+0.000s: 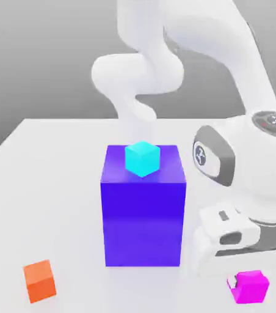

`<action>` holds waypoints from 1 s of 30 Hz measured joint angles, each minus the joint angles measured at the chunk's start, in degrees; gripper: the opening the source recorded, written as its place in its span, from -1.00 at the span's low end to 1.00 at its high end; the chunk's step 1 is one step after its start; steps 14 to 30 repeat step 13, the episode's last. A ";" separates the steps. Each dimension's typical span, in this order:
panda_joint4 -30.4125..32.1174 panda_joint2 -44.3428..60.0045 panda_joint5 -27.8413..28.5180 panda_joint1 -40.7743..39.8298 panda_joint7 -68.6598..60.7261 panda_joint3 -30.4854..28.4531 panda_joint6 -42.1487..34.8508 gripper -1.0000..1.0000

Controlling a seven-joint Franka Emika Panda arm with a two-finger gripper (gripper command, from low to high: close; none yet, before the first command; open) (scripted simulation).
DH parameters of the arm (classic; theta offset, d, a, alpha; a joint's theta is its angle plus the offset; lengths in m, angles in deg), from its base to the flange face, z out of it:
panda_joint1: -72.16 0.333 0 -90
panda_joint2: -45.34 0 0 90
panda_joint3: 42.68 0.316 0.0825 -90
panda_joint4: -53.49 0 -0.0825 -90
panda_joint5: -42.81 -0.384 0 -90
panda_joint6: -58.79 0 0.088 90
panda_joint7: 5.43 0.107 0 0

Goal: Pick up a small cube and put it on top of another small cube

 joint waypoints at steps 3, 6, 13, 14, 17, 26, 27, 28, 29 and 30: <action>6.03 -6.08 -2.06 1.84 -2.24 3.52 0.08 -1.00; 9.90 -8.03 -1.40 3.66 -2.24 5.03 1.90 -1.00; 9.90 0.02 6.45 7.36 3.37 0.35 9.31 1.00; 9.90 0.02 6.45 7.36 3.37 0.35 9.31 1.00; 9.90 0.02 6.45 7.36 3.37 0.35 9.31 1.00; 9.90 0.02 6.45 7.36 3.37 0.35 9.31 1.00; 9.90 0.02 6.45 7.36 3.37 0.35 9.31 1.00; 9.90 0.02 6.45 7.36 3.37 0.35 9.31 1.00; 9.90 0.02 6.45 7.36 3.37 0.35 9.31 1.00; 9.90 0.02 6.45 7.36 3.37 0.35 9.31 1.00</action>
